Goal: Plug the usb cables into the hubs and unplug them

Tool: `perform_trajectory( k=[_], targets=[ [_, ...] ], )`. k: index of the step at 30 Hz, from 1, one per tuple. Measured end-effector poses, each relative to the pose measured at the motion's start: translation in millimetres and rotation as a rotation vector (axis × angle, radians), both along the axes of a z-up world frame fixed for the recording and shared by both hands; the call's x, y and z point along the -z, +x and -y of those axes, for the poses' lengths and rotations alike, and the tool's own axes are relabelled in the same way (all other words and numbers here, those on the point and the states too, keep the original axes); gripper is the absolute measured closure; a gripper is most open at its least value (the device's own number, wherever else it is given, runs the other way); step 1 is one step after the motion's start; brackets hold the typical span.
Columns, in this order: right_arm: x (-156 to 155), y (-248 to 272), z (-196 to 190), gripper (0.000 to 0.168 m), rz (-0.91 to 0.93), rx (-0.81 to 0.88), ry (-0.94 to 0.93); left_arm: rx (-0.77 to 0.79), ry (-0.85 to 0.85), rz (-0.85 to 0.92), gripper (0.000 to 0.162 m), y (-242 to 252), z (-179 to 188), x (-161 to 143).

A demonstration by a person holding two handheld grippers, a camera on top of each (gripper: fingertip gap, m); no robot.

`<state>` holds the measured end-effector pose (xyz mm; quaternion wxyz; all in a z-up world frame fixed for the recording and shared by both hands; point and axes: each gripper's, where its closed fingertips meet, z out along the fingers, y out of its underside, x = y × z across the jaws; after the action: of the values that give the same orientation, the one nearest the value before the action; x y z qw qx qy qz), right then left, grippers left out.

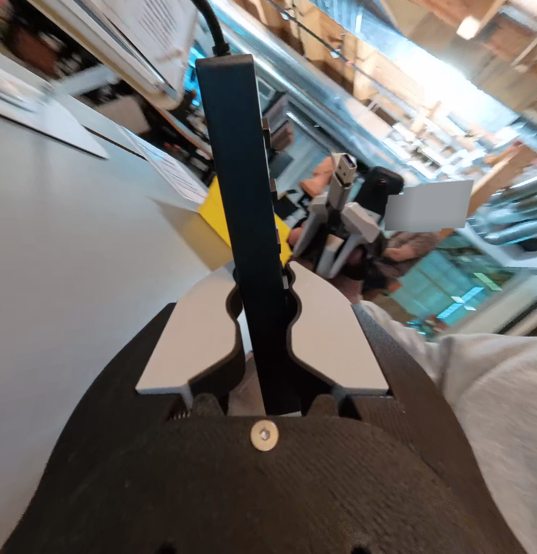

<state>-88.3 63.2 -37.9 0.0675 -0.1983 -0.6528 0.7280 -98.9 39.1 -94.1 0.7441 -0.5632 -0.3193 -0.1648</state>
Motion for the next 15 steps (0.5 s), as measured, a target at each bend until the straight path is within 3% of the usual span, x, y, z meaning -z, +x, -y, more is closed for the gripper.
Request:
perform_trajectory(
  k=[8, 15],
  targets=[
    [2.2, -4.2, 8.9, 0.16, 0.165, 0.085, 0.022, -0.353, -0.348, -0.269, 0.137, -27.7, 22.7, 8.6],
    [7.8, -3.1, 9.6, 0.16, 0.39, 0.066, -0.025, -0.466, -0.546, -0.603, 0.137, -21.5, 19.5, 1.7]
  ],
)
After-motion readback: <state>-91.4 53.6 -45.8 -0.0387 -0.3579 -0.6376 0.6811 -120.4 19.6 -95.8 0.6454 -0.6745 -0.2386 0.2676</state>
